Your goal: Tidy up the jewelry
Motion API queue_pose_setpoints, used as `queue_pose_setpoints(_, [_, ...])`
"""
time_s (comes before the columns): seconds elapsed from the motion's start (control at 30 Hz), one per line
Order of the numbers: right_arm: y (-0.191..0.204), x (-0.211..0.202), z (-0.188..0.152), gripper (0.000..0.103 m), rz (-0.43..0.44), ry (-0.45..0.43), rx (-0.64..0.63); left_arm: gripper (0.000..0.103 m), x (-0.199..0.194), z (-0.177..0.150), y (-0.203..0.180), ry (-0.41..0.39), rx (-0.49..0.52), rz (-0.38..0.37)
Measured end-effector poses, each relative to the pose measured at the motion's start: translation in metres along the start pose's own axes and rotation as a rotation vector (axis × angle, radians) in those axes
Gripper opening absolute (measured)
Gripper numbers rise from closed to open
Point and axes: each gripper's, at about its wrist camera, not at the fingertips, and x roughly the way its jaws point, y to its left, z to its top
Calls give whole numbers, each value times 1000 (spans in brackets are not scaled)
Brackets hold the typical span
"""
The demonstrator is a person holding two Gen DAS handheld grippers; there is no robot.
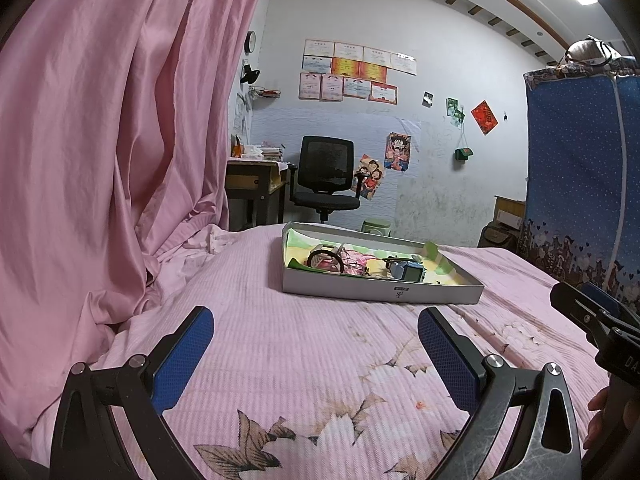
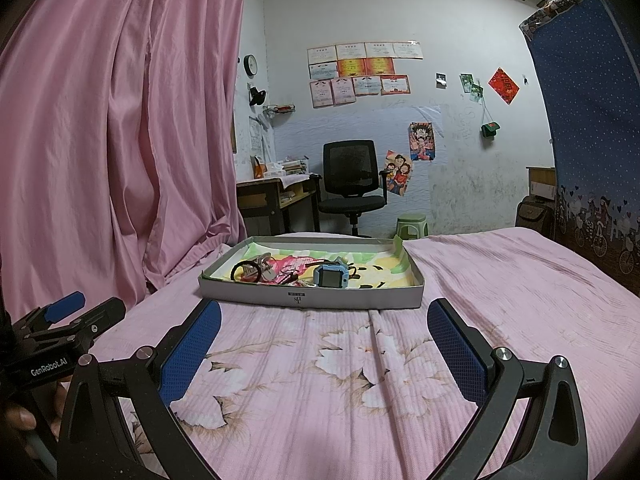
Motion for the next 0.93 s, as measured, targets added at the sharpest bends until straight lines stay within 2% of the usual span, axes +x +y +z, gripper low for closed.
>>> queue_pose_setpoints(0.37, [0, 0, 0, 102, 0, 1, 0, 103, 0, -1, 0, -2, 1, 0])
queue_pose_setpoints(0.73, [0, 0, -1, 102, 1, 1, -1, 103, -2, 1, -8, 2, 21, 55])
queue_pose_setpoints(0.93, [0, 0, 0, 102, 2, 3, 0, 103, 1, 1, -3, 6, 16, 55])
